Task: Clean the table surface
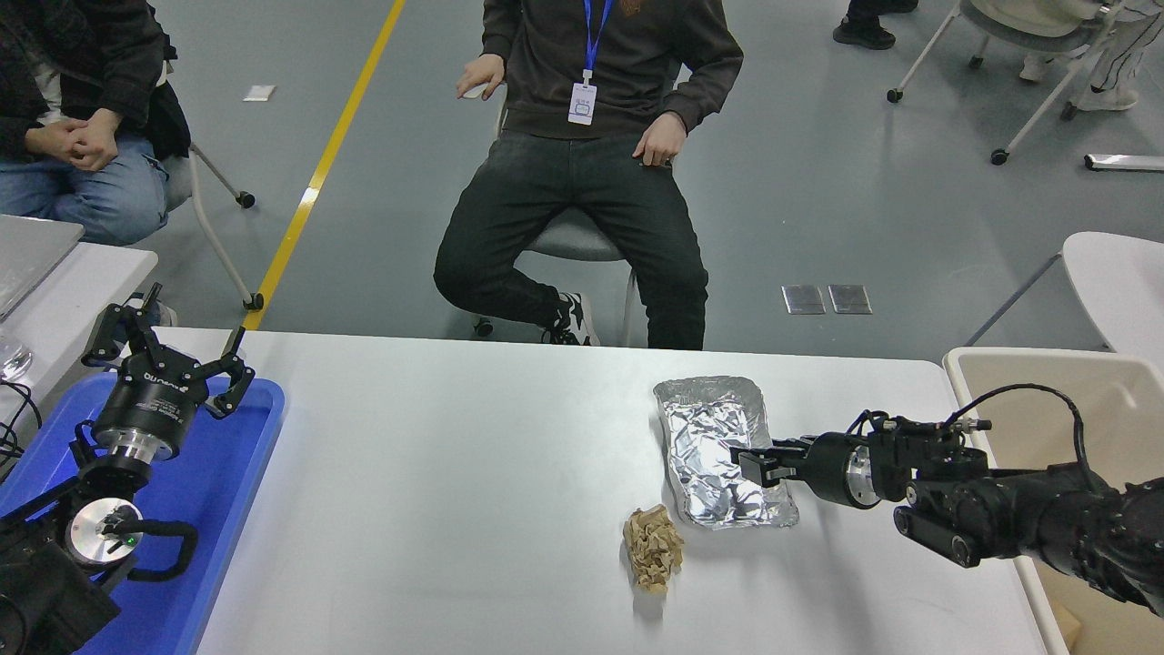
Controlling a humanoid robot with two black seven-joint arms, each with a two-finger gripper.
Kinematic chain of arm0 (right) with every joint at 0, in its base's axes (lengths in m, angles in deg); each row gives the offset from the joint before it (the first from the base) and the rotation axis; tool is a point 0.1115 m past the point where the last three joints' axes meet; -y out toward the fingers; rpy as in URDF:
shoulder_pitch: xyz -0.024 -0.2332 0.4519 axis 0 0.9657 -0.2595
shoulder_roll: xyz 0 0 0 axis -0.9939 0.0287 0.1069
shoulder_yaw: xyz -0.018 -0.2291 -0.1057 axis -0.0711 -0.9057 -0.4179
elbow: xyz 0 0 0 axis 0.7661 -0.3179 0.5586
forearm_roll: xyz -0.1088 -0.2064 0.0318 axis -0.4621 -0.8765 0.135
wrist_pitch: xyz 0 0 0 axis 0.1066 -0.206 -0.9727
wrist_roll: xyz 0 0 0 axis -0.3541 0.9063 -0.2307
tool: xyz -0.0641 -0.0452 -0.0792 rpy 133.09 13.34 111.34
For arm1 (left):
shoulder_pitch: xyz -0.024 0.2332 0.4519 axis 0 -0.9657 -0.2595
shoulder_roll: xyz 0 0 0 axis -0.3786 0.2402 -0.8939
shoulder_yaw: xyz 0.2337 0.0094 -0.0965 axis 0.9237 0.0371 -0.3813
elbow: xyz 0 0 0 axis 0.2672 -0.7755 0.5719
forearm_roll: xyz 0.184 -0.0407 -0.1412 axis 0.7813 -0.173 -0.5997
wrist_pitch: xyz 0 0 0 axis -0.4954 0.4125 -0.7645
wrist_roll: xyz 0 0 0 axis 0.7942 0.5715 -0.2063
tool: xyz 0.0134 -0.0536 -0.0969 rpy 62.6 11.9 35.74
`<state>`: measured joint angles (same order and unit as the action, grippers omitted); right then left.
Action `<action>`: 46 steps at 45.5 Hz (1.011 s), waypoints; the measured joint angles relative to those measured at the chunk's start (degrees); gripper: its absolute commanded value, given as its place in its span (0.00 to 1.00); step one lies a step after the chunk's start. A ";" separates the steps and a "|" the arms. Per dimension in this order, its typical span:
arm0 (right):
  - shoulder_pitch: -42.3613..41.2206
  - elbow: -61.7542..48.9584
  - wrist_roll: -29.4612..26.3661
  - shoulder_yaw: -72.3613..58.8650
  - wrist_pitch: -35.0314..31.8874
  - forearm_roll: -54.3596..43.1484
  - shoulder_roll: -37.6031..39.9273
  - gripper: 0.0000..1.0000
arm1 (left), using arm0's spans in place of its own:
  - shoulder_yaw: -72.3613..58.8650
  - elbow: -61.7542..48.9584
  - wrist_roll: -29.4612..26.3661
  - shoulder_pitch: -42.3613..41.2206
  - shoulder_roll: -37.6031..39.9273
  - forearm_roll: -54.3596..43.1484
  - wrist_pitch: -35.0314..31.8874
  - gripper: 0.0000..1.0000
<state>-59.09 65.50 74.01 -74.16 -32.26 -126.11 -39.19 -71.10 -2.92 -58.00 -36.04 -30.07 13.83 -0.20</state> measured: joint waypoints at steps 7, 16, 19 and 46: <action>0.25 -1.38 0.07 -0.09 -0.71 0.01 -0.37 0.00 | 0.00 0.00 0.00 0.00 0.00 0.00 0.00 1.00; 0.53 -2.61 0.19 -0.13 -1.27 0.16 -0.56 0.00 | 0.00 -0.02 0.00 0.01 0.00 0.00 0.00 1.00; 0.57 -2.81 0.23 -0.13 -1.36 0.22 -0.58 0.00 | 0.00 -0.02 0.00 0.01 0.00 0.00 0.00 1.00; -3.91 2.88 2.60 0.56 -4.31 4.28 4.42 0.00 | 0.00 -0.01 0.00 0.01 0.00 -0.01 0.00 1.00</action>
<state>-63.01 68.39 76.62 -73.60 -36.58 -121.83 -34.78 -71.10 -2.93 -58.00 -36.03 -30.08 13.82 -0.20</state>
